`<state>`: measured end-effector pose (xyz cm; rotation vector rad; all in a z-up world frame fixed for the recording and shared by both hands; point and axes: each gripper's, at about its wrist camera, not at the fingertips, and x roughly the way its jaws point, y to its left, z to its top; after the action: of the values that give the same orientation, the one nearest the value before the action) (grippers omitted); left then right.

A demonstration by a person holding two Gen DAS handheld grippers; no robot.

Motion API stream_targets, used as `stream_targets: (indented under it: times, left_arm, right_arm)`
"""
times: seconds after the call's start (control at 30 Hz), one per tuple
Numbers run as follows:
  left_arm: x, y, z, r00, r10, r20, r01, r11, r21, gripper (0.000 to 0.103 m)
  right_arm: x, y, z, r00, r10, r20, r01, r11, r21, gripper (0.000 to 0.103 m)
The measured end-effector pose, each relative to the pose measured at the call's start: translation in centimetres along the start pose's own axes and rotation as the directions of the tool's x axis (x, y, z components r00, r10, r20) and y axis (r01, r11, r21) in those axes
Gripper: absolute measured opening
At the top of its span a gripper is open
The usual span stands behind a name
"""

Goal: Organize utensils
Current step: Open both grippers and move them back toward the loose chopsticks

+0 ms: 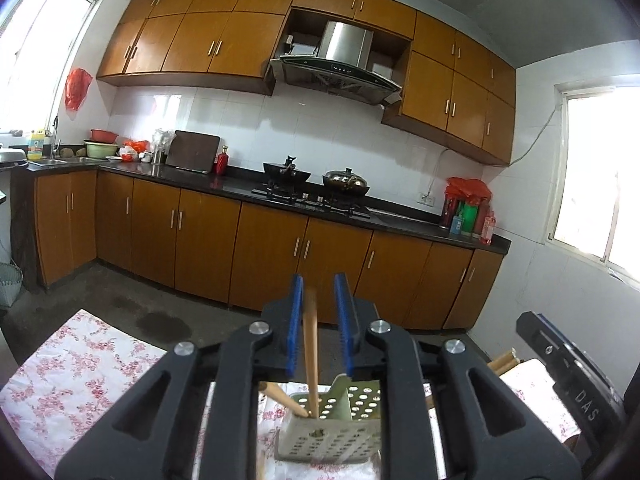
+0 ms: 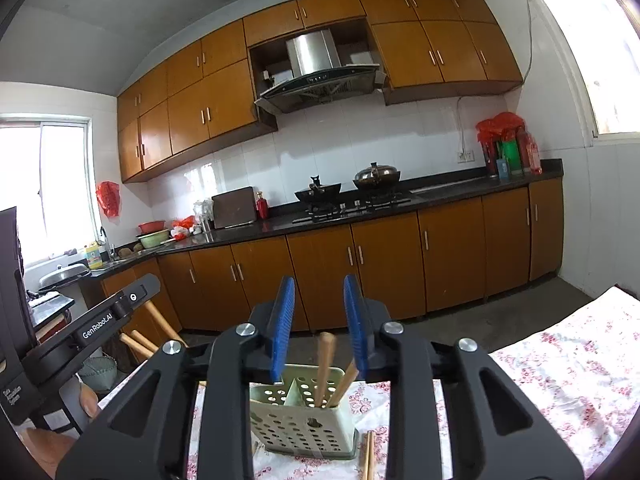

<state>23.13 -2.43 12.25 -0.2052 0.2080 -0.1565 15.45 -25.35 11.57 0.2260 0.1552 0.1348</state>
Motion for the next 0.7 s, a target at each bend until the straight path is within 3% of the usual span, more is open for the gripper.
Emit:
stream_targets:
  times: [0.2,0.27,0.33,0.37,0.4,0.53,0.6,0.63,0.7]
  left_arm:
    - [-6.1,1.9,-0.8,1.000,0.000,-0.001,0.000,1.000,0.010,0.030]
    - [-7.6,2.8,-2.0,0.999,0.015,-0.028,-0.014,1.000,0.026,0.032]
    - [-8.5,4.2,-4.4,0.994,0.054,-0.100,-0.049,0.998,0.047,0.033]
    - [-8.5,4.7,-5.2,0.989,0.062,-0.134,-0.056,0.997,0.053,0.033]
    - [-8.4,5.3,-6.4,0.981,0.069,-0.179,-0.060,0.996,0.059,0.033]
    - [-6.7,7.5,-11.6,0.917,0.094,-0.389,-0.073,0.995,0.069,0.030]
    - [-6.1,7.9,-13.8,0.885,0.095,-0.456,-0.065,0.995,0.081,0.027]
    - [-5.7,8.2,-15.1,0.861,0.082,-0.501,-0.053,0.996,0.071,0.025]
    - [-5.2,8.2,-16.3,0.836,0.062,-0.545,-0.039,0.998,0.054,0.025]
  right_arm:
    - [-4.2,-1.0,-0.4,0.999,-0.043,-0.017,0.043,0.999,-0.021,0.028]
    - [-4.7,-1.9,-1.7,0.995,-0.069,-0.070,0.067,0.997,-0.027,0.028]
    - [-4.1,-2.8,-4.1,0.978,-0.100,-0.184,0.093,0.995,-0.044,0.028]
    - [-3.4,-3.2,-5.6,0.961,-0.105,-0.258,0.094,0.994,-0.054,0.028]
    - [-2.4,-3.7,-7.7,0.927,-0.104,-0.360,0.089,0.994,-0.058,0.028]
    - [0.5,-4.3,-14.5,0.789,-0.046,-0.613,0.040,0.999,-0.023,0.016]
    - [1.2,-3.8,-16.7,0.747,-0.043,-0.663,0.031,0.999,-0.030,0.016]
    - [1.4,-3.5,-17.4,0.734,-0.044,-0.677,0.028,0.999,-0.035,0.015]
    - [1.7,-3.2,-18.4,0.715,-0.046,-0.698,0.023,0.999,-0.042,0.015]
